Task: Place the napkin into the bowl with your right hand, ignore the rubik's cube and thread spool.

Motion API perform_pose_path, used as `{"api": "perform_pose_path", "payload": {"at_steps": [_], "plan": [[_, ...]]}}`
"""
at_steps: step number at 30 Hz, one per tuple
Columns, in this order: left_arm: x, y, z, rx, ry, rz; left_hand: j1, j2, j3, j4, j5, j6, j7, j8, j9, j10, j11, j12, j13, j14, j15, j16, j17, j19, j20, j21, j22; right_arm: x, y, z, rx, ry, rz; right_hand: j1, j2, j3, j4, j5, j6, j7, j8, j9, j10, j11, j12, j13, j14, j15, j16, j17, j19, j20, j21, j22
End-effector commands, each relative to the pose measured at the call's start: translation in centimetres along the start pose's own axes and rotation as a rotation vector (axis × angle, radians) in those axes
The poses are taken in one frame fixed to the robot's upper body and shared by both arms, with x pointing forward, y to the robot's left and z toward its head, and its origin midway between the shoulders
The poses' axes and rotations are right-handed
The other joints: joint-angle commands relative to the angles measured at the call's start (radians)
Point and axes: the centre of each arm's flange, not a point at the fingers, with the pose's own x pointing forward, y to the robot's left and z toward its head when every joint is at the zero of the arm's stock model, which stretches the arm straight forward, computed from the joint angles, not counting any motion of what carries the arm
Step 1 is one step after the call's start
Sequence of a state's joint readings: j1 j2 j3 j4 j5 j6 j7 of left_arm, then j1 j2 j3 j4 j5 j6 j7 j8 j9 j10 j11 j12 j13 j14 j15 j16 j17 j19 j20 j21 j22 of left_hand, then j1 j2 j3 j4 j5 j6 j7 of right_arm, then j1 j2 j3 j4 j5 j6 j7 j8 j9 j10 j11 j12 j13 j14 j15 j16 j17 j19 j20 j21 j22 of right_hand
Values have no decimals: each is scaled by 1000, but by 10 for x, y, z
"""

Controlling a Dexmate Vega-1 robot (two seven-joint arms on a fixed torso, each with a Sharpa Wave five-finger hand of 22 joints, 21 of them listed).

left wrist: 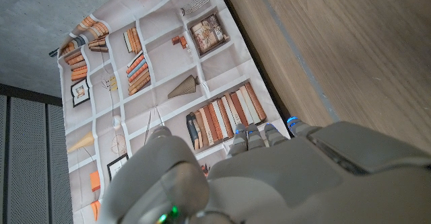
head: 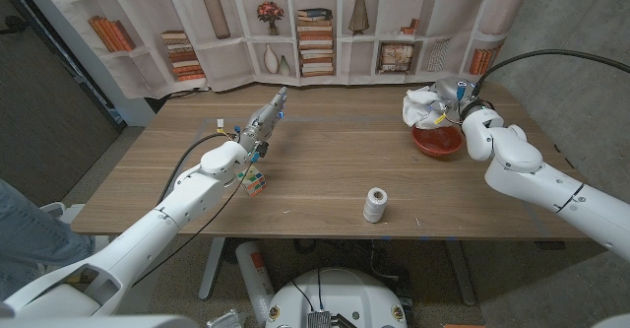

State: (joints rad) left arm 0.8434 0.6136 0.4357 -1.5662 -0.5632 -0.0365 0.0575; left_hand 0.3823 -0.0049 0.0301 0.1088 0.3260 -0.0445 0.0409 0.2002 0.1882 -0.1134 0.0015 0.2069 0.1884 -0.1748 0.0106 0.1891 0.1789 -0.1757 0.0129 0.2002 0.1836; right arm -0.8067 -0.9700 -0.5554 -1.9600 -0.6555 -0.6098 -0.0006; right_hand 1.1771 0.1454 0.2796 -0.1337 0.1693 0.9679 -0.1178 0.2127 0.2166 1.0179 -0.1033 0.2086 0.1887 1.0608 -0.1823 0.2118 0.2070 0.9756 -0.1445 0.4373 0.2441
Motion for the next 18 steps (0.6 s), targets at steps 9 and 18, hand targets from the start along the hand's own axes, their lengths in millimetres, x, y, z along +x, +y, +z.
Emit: {"api": "perform_pose_path", "payload": {"at_steps": [9,18], "plan": [[-2,0,2,4,-4,0,6,10,-10,0,-3,2,-1,0,2,-4,-4,-1,2,-18,3,-1,4,-146,5,7,4,-8,9,-18,32,63,-1,1,8,3,3,7,16,-6,2,2,8,-6,3,3,2,-52,4,6,-2,-70,16,6],[-2,1,2,4,-6,-1,6,10,-12,0,-3,2,-1,0,2,-5,-2,-2,2,-19,3,-1,4,-147,6,6,4,-10,13,-21,30,73,9,-1,9,2,5,7,17,-3,2,2,7,-6,3,3,3,-50,5,7,-4,-70,22,7]]}}
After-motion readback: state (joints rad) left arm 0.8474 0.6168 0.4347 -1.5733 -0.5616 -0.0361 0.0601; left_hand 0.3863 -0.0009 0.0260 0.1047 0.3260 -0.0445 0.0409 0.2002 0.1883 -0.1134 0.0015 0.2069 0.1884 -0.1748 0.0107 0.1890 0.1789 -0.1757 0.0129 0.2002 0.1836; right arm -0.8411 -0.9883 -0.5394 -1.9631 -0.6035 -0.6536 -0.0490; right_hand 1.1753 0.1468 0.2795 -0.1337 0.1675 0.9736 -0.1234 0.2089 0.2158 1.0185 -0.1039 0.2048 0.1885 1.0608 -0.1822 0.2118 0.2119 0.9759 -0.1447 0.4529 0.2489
